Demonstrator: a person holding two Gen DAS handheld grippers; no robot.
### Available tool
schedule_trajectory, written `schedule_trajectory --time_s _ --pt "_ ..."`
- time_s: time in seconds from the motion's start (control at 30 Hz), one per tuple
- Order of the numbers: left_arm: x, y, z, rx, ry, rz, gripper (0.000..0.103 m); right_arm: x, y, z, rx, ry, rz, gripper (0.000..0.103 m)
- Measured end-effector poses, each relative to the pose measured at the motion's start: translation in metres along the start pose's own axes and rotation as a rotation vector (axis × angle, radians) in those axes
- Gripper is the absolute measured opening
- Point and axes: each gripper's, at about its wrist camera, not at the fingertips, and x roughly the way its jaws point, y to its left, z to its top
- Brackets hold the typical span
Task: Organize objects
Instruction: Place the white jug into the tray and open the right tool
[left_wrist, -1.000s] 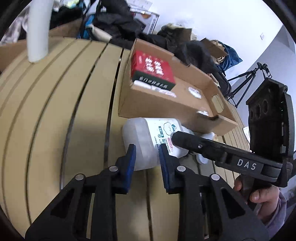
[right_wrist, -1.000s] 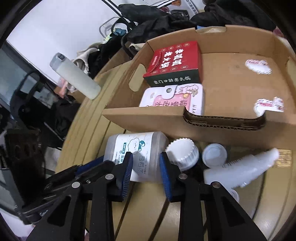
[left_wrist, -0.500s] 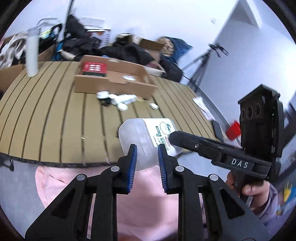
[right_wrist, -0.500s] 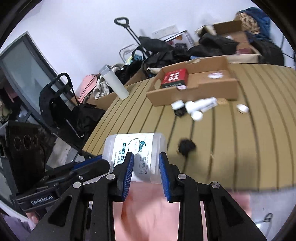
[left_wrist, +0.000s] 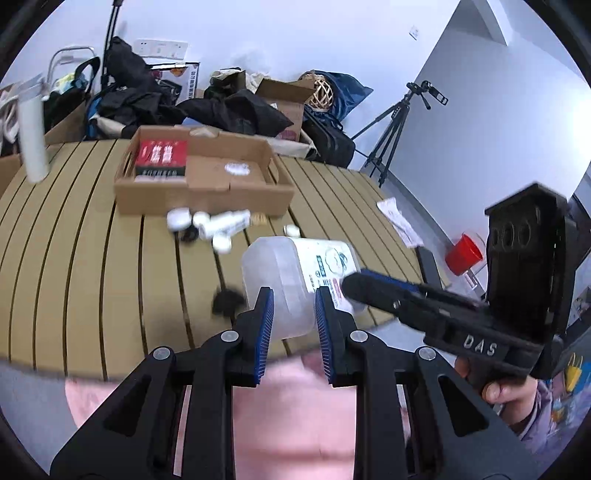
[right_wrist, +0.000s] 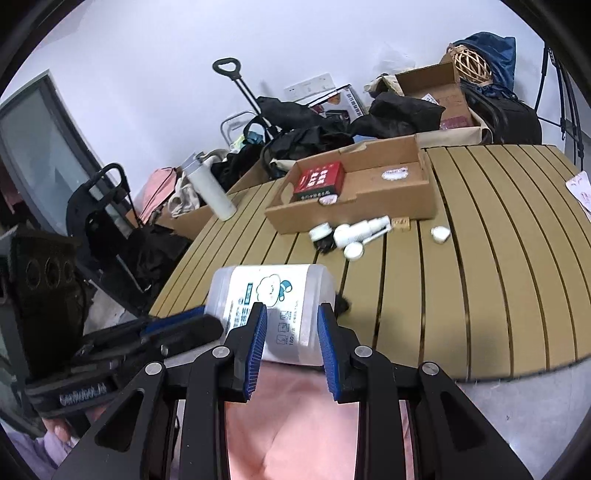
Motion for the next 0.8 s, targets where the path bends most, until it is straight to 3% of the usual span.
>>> schedule_trajectory --time_s 0.17,0.3,0.43,0.6,0.8 --pt "0.049 0.022 0.093 0.016 -0.006 0.011 0.019 0.039 -0.020 0.081 -0.007 -0.017 -0.013 0.030" --pt "0.109 0.062 0.173 -0.045 0.030 0.050 0.020 0.095 -0.047 0.160 -0.002 0.014 -0.007 0.030" --pt "0.172 0.100 0.219 -0.052 0.074 0.082 0.020 0.160 -0.080 0.214 0.007 0.066 -0.011 0.030" --pt "0.254 0.157 0.238 -0.097 0.158 0.161 0.019 0.264 -0.126 0.252 0.075 0.181 -0.014 0.030" --pt "0.293 0.178 0.230 -0.070 0.226 0.259 0.022 0.337 -0.141 0.253 0.068 0.295 -0.060 0.030"
